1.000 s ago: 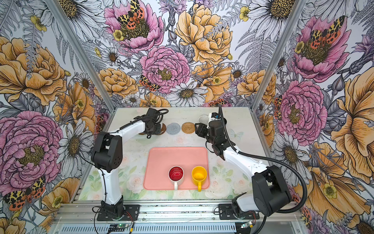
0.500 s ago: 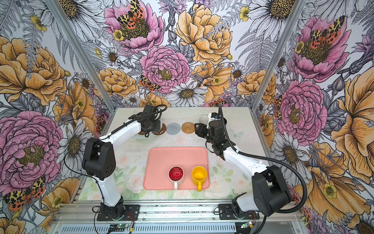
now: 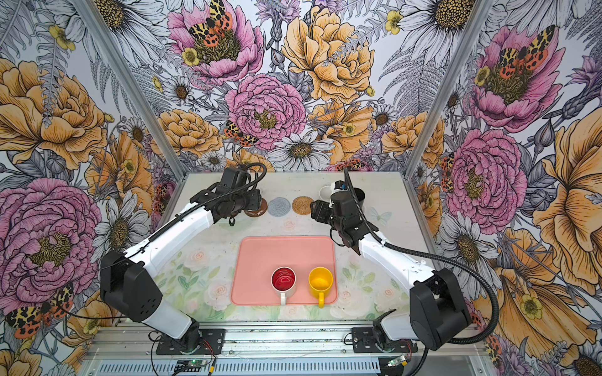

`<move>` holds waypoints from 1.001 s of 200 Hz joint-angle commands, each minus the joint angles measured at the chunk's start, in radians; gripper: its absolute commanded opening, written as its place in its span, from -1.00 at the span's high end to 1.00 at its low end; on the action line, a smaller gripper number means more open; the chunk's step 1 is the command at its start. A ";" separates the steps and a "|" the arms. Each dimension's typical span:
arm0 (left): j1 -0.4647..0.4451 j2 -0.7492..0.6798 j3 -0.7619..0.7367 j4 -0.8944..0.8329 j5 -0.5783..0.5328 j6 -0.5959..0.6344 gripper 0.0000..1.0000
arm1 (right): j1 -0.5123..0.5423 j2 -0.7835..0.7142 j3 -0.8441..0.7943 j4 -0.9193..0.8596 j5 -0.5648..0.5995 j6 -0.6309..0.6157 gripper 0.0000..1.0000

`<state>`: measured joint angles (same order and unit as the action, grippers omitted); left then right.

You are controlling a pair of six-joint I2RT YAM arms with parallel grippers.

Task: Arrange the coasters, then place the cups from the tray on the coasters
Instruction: 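Move the right gripper over the yellow mug on the pink tray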

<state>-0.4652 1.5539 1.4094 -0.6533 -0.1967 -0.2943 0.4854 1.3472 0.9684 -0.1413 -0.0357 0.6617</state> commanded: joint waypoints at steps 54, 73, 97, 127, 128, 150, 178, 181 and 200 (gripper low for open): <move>-0.013 -0.125 -0.135 0.226 -0.027 -0.077 -0.34 | 0.179 -0.282 0.030 -0.473 0.221 -0.163 -0.36; -0.013 -0.146 -0.188 0.277 -0.020 -0.086 -0.34 | 0.247 -0.334 0.027 -0.585 0.320 -0.138 -0.38; -0.015 -0.173 -0.278 0.372 0.037 -0.118 -0.34 | 0.347 -0.368 0.014 -0.688 0.389 -0.096 -0.38; -0.017 -0.177 -0.351 0.479 0.114 -0.140 -0.34 | 0.467 -0.394 -0.053 -0.712 0.416 0.015 -0.38; -0.018 -0.177 -0.351 0.480 0.115 -0.140 -0.34 | 0.471 -0.394 -0.056 -0.713 0.417 0.020 -0.38; -0.024 -0.167 -0.350 0.477 0.134 -0.133 -0.34 | 0.581 -0.393 -0.088 -0.738 0.491 0.095 -0.39; -0.034 -0.172 -0.366 0.490 0.151 -0.133 -0.34 | 0.674 -0.386 -0.112 -0.748 0.537 0.172 -0.39; -0.033 -0.173 -0.367 0.493 0.157 -0.133 -0.34 | 0.679 -0.383 -0.113 -0.749 0.538 0.179 -0.39; -0.036 -0.182 -0.380 0.519 0.192 -0.143 -0.34 | 0.720 -0.368 -0.115 -0.755 0.550 0.219 -0.39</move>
<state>-0.4919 1.3983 1.0519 -0.1978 -0.0681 -0.4198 1.1690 0.9668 0.8547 -0.8772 0.4461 0.7898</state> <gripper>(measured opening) 0.670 0.693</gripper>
